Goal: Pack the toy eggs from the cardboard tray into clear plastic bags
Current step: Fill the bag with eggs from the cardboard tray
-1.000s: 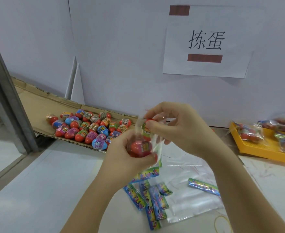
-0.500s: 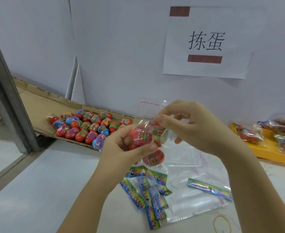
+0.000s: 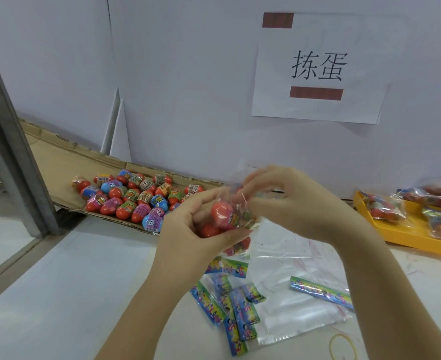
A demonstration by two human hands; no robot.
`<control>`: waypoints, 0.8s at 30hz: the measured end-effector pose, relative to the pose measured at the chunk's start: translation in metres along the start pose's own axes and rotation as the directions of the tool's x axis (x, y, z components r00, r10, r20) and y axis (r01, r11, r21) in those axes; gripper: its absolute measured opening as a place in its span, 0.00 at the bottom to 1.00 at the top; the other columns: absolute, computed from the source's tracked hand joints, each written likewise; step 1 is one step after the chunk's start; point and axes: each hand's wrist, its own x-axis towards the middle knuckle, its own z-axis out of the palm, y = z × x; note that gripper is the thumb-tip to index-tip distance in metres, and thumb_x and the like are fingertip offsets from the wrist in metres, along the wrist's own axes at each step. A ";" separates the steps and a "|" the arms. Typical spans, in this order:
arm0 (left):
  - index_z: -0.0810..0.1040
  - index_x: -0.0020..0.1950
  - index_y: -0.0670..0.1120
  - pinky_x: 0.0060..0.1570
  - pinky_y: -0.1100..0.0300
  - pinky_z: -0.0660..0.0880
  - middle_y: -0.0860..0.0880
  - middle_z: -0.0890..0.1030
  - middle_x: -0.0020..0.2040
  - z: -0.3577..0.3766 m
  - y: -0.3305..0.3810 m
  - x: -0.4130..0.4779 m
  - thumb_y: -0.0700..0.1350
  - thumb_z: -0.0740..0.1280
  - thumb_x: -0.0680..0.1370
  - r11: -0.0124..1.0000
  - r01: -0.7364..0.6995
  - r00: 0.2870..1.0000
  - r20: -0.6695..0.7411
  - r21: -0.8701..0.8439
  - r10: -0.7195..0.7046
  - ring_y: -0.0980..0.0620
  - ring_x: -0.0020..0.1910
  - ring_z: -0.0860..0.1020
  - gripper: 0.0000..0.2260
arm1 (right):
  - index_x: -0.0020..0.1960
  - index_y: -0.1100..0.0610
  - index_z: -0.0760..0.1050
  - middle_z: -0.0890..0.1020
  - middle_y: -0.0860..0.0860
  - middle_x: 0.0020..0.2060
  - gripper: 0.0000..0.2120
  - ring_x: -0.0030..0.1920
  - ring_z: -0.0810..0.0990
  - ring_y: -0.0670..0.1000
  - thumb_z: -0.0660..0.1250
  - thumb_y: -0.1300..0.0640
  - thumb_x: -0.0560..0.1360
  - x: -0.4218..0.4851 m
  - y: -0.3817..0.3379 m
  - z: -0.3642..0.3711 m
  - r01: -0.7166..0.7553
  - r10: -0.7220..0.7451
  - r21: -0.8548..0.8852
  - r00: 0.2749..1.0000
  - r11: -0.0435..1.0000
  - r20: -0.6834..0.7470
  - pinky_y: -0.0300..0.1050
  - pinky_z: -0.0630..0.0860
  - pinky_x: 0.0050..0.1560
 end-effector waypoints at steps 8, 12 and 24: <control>0.77 0.60 0.53 0.39 0.62 0.81 0.53 0.87 0.45 -0.002 -0.004 0.000 0.44 0.77 0.62 0.998 0.009 0.999 0.032 0.061 -0.011 0.51 0.42 0.86 0.27 | 0.39 0.30 0.77 0.75 0.37 0.48 0.11 0.49 0.73 0.35 0.74 0.47 0.68 0.000 0.004 0.003 0.065 -0.060 -0.046 0.992 0.997 0.115 0.31 0.73 0.45; 0.80 0.57 0.57 0.40 0.59 0.82 0.51 0.86 0.45 -0.005 -0.001 0.001 0.51 0.79 0.61 0.998 -0.016 0.999 0.031 0.065 0.014 0.51 0.43 0.85 0.25 | 0.43 0.38 0.79 0.73 0.38 0.49 0.07 0.51 0.72 0.34 0.74 0.45 0.66 0.003 0.006 0.006 0.074 -0.074 0.007 0.997 0.997 0.011 0.31 0.69 0.48; 0.83 0.50 0.53 0.40 0.56 0.82 0.49 0.86 0.49 -0.003 -0.003 0.002 0.46 0.79 0.61 0.995 0.103 0.982 0.163 -0.016 -0.099 0.48 0.46 0.86 0.19 | 0.51 0.47 0.83 0.74 0.50 0.56 0.16 0.59 0.71 0.54 0.76 0.62 0.67 -0.009 0.000 -0.006 0.228 -0.344 -0.495 0.926 0.839 -0.156 0.56 0.68 0.59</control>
